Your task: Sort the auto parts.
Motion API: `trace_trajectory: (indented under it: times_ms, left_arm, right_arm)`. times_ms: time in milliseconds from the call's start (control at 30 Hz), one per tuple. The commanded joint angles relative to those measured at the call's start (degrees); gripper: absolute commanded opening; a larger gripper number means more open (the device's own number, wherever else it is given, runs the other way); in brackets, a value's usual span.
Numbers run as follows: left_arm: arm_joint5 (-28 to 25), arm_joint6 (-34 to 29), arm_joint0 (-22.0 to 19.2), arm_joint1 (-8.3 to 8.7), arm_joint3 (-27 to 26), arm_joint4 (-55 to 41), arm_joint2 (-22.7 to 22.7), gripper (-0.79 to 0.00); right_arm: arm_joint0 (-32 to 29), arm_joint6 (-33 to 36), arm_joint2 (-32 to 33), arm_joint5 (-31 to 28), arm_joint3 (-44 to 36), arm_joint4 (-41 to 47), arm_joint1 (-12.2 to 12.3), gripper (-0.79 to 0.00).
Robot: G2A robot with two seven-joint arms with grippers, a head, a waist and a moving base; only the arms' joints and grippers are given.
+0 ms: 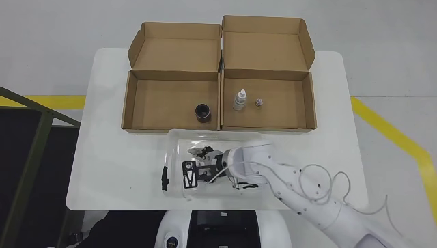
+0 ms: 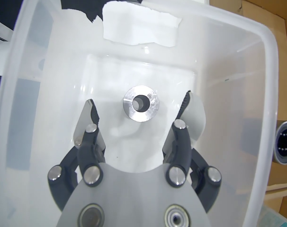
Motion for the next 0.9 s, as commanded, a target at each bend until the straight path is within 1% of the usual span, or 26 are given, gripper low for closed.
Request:
trace_trajectory:
  times_ms: [0, 133, 200, 333, 400, 533, 667, 767, 867]
  left_arm:
    - [0.00, 0.00, 0.00, 0.00, 0.00, 0.00, 0.00, 0.000]
    - [0.00, 0.00, 0.00, 0.00, 0.00, 0.00, 0.00, 0.000]
    - [0.00, 0.00, 0.00, 0.00, 0.00, 0.00, 0.00, 0.000]
    - [0.00, 0.00, 0.00, 0.00, 0.00, 0.00, 0.00, 0.000]
    - [0.00, 0.00, 0.00, 0.00, 0.00, 0.00, 0.00, 0.000]
    - [0.00, 0.00, 0.00, 0.00, 0.00, 0.00, 0.00, 0.000]
    - [0.00, 0.00, 0.00, 0.00, 0.00, 0.00, 0.00, 0.000]
    - [0.00, 0.00, 0.00, 0.00, 0.00, 0.00, 0.00, 0.000]
    - [0.00, 0.00, 0.00, 0.00, 0.00, 0.00, 0.00, 0.000]
  right_arm:
    - [0.39, -0.11, -0.31, 0.01, 0.70, 0.33, -0.26, -0.222]
    - [1.11, -0.29, -0.83, 0.04, 1.90, 1.16, -0.78, -0.240]
    - [1.38, -0.25, -1.02, 0.02, 2.27, 1.61, -1.01, -0.262]
    - [1.96, -0.24, -1.20, 0.06, 3.44, 2.59, -1.42, -0.323]
    - [2.21, -0.35, -1.23, -0.01, 3.97, 3.10, -1.60, -0.394]
    - [2.54, -0.31, -1.30, -0.20, 4.50, 3.57, -1.86, -0.419]
    - [2.64, -0.39, -1.14, -0.38, 4.75, 3.88, -1.99, -0.474]
    - [2.62, -0.35, -0.89, -0.72, 4.51, 4.09, -1.99, -0.542]
    - [2.36, -0.15, -0.51, -1.06, 4.03, 4.29, -1.89, -0.643]
